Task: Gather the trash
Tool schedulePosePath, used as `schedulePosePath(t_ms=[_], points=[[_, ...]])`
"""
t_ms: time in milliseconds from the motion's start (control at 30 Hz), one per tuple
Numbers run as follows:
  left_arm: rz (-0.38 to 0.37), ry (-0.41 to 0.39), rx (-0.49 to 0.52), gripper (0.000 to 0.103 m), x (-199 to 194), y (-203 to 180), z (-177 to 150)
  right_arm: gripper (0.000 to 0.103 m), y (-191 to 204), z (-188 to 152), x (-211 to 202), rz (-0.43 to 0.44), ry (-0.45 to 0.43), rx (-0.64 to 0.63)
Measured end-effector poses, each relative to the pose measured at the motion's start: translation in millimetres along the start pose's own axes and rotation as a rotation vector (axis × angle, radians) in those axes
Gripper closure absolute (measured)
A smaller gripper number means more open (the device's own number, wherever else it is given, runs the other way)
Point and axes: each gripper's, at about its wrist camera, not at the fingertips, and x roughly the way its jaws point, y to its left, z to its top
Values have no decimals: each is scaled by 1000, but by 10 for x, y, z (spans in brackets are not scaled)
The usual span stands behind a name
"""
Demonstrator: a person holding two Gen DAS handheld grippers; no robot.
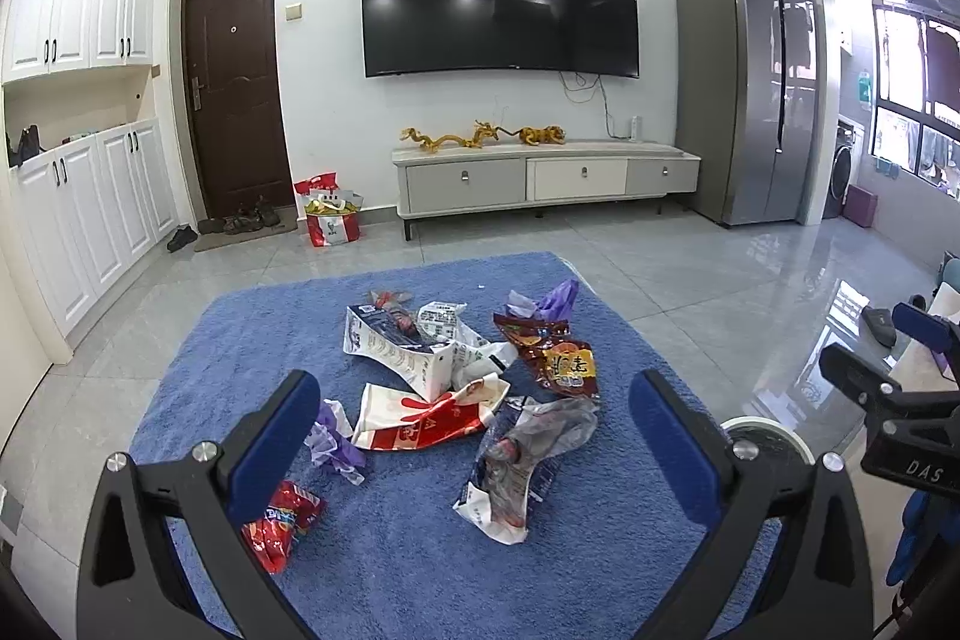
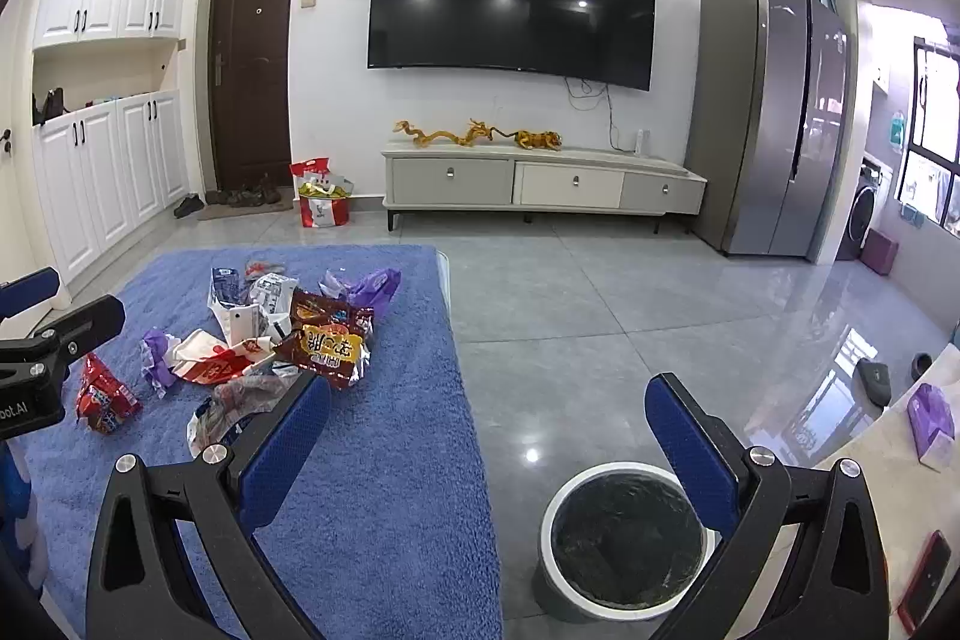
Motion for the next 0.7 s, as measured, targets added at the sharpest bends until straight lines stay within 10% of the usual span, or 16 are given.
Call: schedulePosePath(t_ms=[700], points=[[-117,32,-21,0,167,213,-14,0,151,152,119,-83,58,-34]])
